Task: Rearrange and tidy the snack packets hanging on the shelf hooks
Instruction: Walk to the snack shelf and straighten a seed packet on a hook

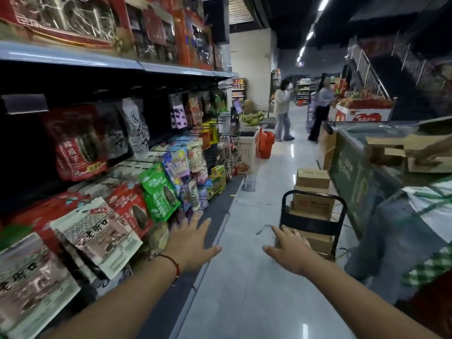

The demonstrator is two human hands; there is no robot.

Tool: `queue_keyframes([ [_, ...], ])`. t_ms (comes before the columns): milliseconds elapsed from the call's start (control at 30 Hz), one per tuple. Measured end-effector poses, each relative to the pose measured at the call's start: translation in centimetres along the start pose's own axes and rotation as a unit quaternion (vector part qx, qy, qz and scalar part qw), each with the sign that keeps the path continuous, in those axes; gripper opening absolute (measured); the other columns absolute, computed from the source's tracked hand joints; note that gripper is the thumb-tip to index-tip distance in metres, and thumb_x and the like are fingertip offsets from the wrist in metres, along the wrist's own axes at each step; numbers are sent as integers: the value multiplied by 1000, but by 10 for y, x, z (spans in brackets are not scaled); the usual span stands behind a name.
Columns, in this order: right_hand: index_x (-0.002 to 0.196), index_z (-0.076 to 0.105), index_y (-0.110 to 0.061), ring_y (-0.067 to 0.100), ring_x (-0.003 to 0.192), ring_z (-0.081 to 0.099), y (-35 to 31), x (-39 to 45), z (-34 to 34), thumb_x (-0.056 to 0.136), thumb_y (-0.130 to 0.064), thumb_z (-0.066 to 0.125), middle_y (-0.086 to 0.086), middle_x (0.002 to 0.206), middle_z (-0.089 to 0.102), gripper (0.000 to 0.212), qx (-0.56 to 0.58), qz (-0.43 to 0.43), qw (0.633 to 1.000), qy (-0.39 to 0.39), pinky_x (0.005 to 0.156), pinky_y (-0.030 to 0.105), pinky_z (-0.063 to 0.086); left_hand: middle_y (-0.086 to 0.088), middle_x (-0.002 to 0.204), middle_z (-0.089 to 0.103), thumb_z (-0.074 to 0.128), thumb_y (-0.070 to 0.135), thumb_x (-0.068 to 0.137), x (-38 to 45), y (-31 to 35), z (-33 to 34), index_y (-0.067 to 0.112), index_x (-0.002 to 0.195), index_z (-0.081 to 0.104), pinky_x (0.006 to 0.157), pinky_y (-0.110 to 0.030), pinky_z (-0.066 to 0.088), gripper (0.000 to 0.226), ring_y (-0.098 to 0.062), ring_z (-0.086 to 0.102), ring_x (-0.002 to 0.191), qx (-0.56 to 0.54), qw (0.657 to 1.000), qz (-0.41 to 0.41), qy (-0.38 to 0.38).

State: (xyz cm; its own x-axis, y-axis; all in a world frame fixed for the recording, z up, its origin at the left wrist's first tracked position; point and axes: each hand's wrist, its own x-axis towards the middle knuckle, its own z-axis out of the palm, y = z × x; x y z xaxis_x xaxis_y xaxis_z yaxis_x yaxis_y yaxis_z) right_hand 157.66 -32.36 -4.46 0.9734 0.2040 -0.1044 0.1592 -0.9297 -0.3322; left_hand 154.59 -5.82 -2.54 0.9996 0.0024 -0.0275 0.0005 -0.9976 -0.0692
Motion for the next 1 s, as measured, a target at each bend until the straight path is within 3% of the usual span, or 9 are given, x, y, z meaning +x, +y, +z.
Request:
queue_keyframes([
  [267,155,13,-27,34,148,12,-2,125,-14,97,-61,29,4,163,13,69,-44,-42,998,-11,117,46,16,-10,164,-1,30,86,78,73,-27,17,36,155,9,117,-58,9,94,-37,10,148,-32,996,-88,0],
  [500,156,10,-26,33,148,12,-65,207,12,98,-60,27,6,163,10,70,-77,-122,988,-53,117,47,19,-11,164,-7,34,80,84,96,-90,45,34,155,6,118,-59,0,89,-38,-4,149,-63,985,-158,-11],
  [667,157,6,-25,32,149,9,-139,251,40,98,-61,29,6,164,7,72,-100,-201,971,-75,119,47,16,-14,163,-8,32,78,86,96,-153,54,31,156,4,117,-60,2,90,-41,-3,149,-38,975,-218,1],
  [867,156,7,-28,31,150,1,-251,267,77,97,-57,35,4,164,4,71,-106,-349,922,-127,119,48,10,-13,164,-5,27,74,88,48,-208,57,29,156,3,117,-60,0,85,-38,-1,149,-16,956,-290,30],
  [1000,156,0,-32,29,150,-5,-319,260,112,93,-62,36,0,164,-3,78,-89,-454,870,-169,120,50,6,-11,164,-5,32,70,91,-4,-230,67,29,155,0,119,-59,1,82,-38,-2,149,1,925,-381,0],
])
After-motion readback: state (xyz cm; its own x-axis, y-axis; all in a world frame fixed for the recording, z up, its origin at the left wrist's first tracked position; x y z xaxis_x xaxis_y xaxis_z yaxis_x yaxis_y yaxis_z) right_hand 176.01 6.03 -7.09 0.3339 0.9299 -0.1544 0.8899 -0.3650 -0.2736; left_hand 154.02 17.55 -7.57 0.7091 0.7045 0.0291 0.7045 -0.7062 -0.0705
